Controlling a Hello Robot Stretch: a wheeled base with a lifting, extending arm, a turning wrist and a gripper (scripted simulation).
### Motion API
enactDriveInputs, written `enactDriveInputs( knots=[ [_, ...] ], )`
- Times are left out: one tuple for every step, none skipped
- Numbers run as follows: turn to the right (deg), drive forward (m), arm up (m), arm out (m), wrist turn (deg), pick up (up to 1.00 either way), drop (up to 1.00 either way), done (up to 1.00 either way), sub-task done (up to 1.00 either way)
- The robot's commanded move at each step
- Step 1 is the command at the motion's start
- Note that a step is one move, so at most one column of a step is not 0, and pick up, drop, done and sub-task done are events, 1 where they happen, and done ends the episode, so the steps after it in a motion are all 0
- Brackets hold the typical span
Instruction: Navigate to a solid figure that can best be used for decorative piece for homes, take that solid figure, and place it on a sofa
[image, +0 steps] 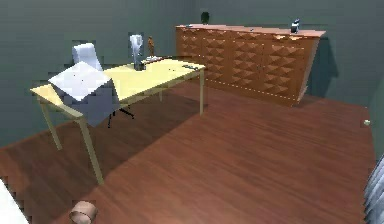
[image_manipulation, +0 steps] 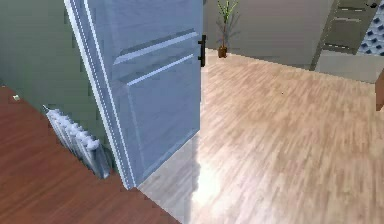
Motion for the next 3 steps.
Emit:
enactDriveInputs(
  knots=[
    [6.0, 0.0, 0.0, 0.0, 0.0, 0.0, 0.0, 0.0, 0.0],
    [0.0, 0.25, 0.0, 0.0, 0.0, 0.0, 0.0, 0.0, 0.0],
    [6.0, 0.0, 0.0, 0.0, 0.0, 0.0, 0.0, 0.0, 0.0]
  ],
)
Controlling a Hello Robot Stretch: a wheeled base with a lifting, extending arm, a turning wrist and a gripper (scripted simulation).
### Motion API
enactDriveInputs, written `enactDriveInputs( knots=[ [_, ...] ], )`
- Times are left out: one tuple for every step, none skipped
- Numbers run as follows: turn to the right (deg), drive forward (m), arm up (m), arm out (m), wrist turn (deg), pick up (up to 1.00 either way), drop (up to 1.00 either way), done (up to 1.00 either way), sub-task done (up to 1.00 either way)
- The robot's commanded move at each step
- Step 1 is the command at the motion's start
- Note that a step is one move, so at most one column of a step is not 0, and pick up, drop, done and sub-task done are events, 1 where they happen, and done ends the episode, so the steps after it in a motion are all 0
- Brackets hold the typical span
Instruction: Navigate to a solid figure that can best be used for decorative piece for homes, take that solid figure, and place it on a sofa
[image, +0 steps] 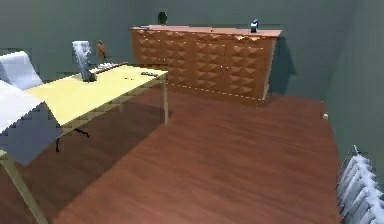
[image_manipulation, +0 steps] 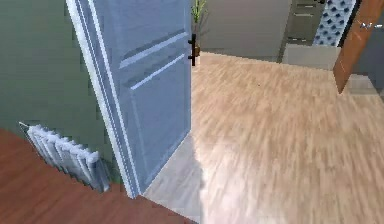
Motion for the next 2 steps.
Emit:
enactDriveInputs(
  knots=[
    [0.0, 1.0, 0.0, 0.0, 0.0, 0.0, 0.0, 0.0, 0.0],
    [0.0, 1.0, 0.0, 0.0, 0.0, 0.0, 0.0, 0.0, 0.0]
  ],
)
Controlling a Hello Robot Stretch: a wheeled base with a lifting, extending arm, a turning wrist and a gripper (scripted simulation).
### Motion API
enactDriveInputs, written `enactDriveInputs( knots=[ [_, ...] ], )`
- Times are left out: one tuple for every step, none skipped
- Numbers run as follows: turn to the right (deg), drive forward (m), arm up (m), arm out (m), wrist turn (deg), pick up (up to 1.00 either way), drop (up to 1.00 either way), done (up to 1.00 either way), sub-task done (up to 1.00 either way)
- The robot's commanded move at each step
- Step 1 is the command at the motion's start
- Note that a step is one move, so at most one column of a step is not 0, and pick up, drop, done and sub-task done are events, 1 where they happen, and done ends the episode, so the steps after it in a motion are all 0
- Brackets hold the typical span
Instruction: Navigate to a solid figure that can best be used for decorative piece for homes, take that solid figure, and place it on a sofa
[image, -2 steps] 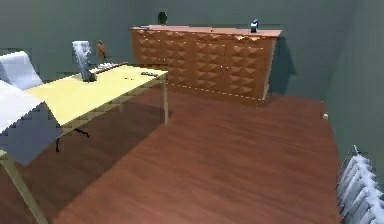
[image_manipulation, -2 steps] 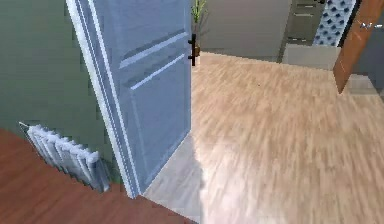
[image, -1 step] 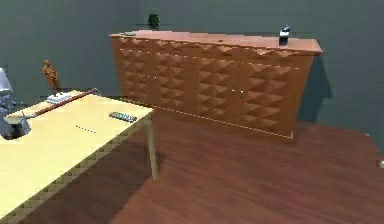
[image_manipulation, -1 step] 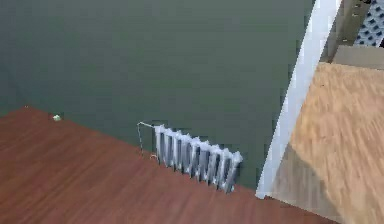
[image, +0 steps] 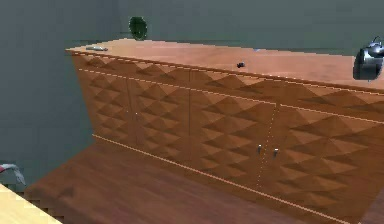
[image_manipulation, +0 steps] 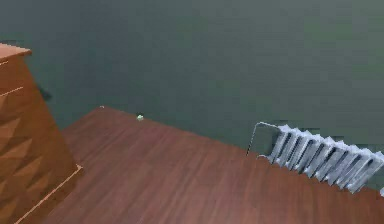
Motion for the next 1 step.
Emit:
enactDriveInputs(
  knots=[
    [9.0, 0.0, 0.0, 0.0, 0.0, 0.0, 0.0, 0.0, 0.0]
  ],
)
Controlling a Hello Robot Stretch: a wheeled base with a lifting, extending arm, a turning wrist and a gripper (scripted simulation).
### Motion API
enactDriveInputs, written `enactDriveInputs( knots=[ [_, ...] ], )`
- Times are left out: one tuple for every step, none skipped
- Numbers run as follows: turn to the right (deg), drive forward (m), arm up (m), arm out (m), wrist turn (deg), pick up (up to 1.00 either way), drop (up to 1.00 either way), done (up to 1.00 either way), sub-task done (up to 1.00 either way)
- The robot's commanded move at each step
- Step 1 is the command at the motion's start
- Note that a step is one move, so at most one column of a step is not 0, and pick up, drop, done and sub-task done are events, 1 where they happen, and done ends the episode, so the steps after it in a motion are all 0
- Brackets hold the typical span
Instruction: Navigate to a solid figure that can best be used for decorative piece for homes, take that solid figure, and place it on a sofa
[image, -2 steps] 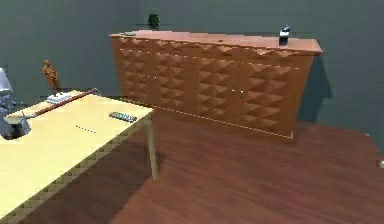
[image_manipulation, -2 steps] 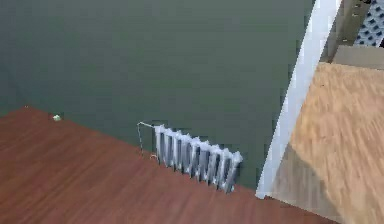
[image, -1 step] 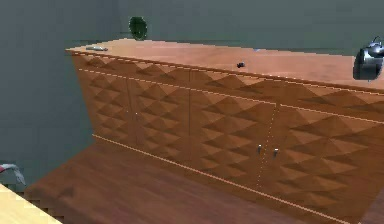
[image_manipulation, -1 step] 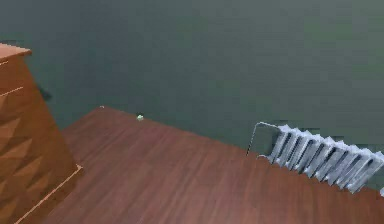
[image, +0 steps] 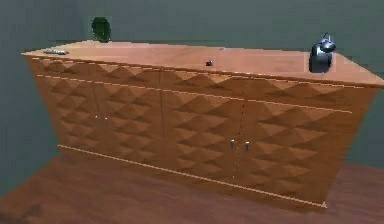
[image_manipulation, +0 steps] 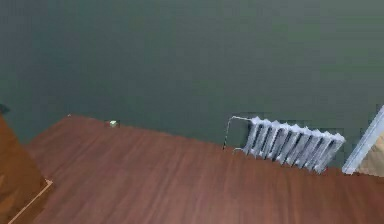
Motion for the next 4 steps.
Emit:
enactDriveInputs(
  knots=[
    [0.0, 0.35, 0.0, 0.0, 0.0, 0.0, 0.0, 0.0, 0.0],
    [0.0, 0.45, 0.0, 0.0, 0.0, 0.0, 0.0, 0.0, 0.0],
    [-45.0, 0.0, 0.0, 0.0, 0.0, 0.0, 0.0, 0.0, 0.0],
    [-45.0, 0.0, 0.0, 0.0, 0.0, 0.0, 0.0, 0.0, 0.0]
  ],
)
